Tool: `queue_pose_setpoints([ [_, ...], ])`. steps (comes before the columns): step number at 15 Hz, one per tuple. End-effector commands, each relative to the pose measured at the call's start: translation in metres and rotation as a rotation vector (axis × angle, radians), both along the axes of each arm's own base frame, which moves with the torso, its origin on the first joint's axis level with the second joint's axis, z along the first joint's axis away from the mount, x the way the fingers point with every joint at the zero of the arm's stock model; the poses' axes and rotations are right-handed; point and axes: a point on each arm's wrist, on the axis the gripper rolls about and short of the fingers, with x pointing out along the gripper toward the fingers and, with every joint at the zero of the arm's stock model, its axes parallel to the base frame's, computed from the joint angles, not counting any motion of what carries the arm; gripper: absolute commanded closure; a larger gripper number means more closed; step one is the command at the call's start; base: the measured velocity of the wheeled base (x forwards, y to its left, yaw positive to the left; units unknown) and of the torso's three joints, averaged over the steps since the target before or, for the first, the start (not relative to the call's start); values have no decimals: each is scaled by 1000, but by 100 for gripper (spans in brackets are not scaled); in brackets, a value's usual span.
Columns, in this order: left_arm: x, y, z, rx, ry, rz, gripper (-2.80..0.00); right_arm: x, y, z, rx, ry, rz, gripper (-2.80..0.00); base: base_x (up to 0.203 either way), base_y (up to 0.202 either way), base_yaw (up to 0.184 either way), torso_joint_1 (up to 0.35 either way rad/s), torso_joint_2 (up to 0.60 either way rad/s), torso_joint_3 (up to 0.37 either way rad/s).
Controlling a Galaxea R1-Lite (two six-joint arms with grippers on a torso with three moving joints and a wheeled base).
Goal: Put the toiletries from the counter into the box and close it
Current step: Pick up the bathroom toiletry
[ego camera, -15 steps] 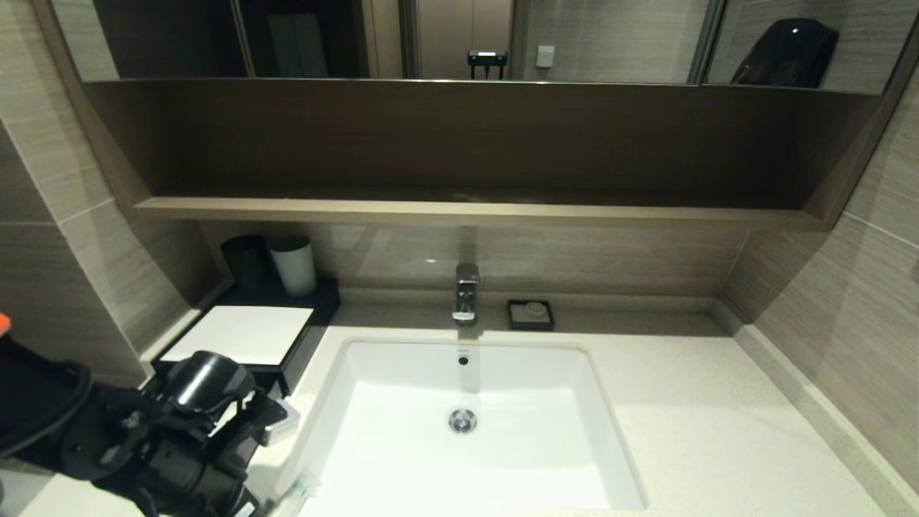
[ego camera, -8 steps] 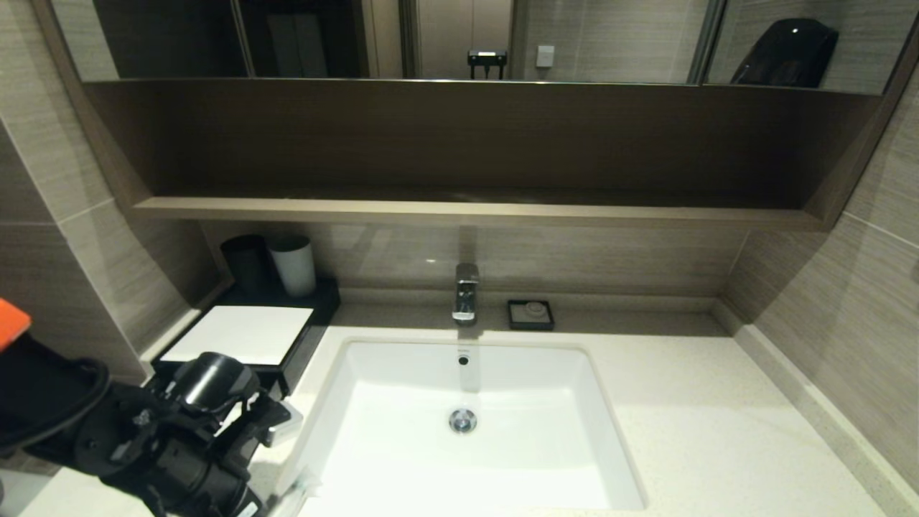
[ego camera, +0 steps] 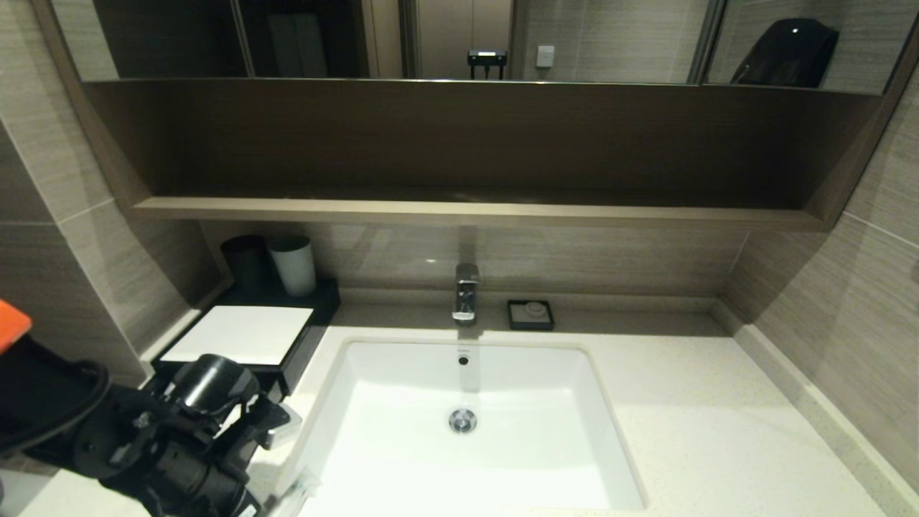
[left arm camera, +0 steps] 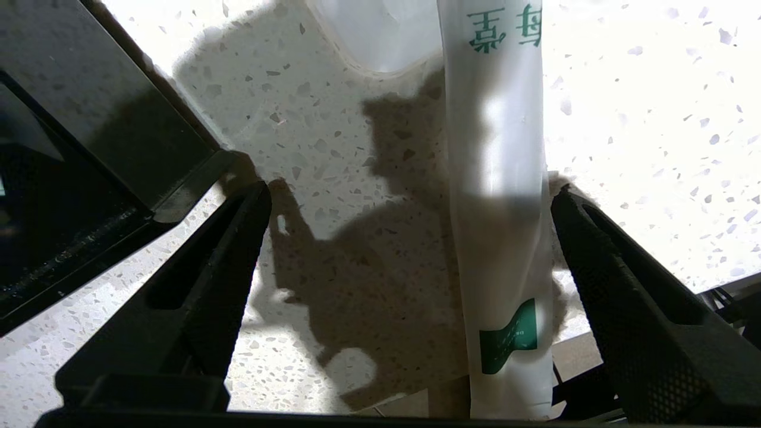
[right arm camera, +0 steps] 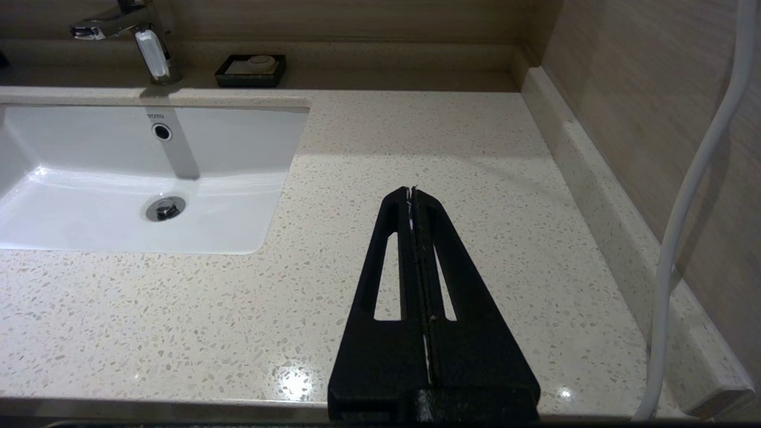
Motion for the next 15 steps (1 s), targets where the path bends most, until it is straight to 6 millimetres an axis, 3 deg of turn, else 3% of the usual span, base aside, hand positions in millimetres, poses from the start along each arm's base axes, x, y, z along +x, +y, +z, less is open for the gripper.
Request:
queue_pose_setpoints([
  [1, 0, 0, -1, -2, -6, -3, -280, 0, 0, 0, -1, 1, 0, 0, 0, 0, 0, 0, 0, 0],
  [15, -1, 0, -1, -2, -5, -1, -280, 0, 0, 0, -1, -1, 0, 0, 0, 0, 0, 0, 0, 0],
])
